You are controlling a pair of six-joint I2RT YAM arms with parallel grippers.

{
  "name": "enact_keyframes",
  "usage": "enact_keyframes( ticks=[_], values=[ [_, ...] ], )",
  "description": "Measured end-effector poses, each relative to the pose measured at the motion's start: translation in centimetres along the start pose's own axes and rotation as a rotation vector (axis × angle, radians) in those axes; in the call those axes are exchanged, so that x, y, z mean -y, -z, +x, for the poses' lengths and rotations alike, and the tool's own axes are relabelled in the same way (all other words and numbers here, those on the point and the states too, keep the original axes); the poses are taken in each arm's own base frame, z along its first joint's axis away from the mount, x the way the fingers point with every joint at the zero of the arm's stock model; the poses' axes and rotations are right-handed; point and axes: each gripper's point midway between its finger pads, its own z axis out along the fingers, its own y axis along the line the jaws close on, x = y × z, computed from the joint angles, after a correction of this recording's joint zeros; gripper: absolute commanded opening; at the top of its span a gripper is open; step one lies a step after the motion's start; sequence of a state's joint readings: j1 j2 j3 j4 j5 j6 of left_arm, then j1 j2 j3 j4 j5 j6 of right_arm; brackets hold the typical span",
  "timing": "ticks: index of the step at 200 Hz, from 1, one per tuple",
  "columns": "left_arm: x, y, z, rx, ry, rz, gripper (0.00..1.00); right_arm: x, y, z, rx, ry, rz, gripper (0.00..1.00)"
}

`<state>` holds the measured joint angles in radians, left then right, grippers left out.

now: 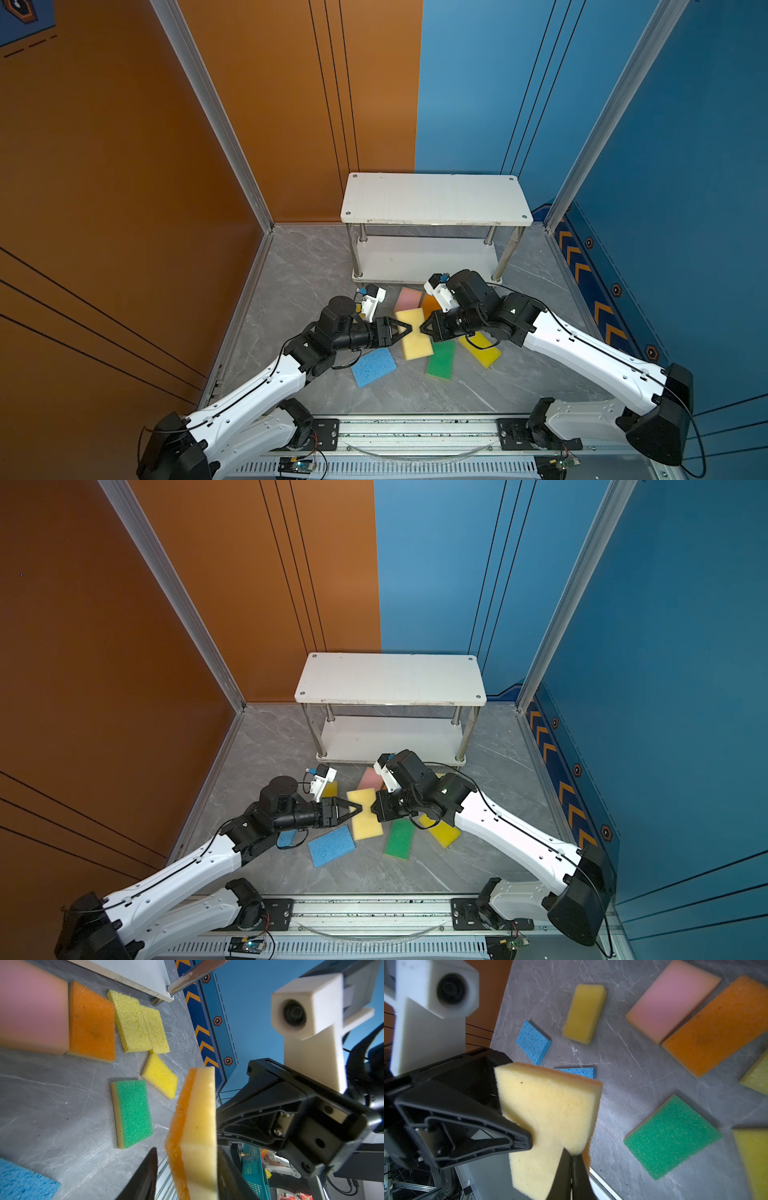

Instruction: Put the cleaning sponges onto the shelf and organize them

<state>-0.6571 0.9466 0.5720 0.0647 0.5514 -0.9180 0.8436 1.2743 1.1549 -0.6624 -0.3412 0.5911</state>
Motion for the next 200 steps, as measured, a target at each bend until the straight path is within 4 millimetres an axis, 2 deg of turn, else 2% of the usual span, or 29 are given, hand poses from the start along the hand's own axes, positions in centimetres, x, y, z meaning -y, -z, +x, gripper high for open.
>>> enact_keyframes(
  ticks=[58,117,146,173,200],
  values=[
    [-0.05,0.06,-0.08,0.005,0.014,0.001,0.26,0.00,-0.25,0.05,-0.004,0.001,0.001,0.00],
    [0.08,0.02,-0.21,0.014,0.023,0.013,0.19,-0.03,-0.30,0.04,-0.002,0.002,0.000,0.00],
    [0.08,0.02,-0.21,0.015,0.025,0.015,0.18,0.00,-0.41,0.07,-0.001,-0.005,0.000,0.15],
    [0.01,-0.01,-0.27,0.021,0.034,0.019,0.16,-0.22,-0.44,-0.11,0.008,-0.010,-0.008,0.41],
    [-0.39,0.20,-0.87,0.056,0.055,0.014,0.15,-0.67,-0.41,-0.61,0.029,-0.009,-0.024,0.53]
  ],
)
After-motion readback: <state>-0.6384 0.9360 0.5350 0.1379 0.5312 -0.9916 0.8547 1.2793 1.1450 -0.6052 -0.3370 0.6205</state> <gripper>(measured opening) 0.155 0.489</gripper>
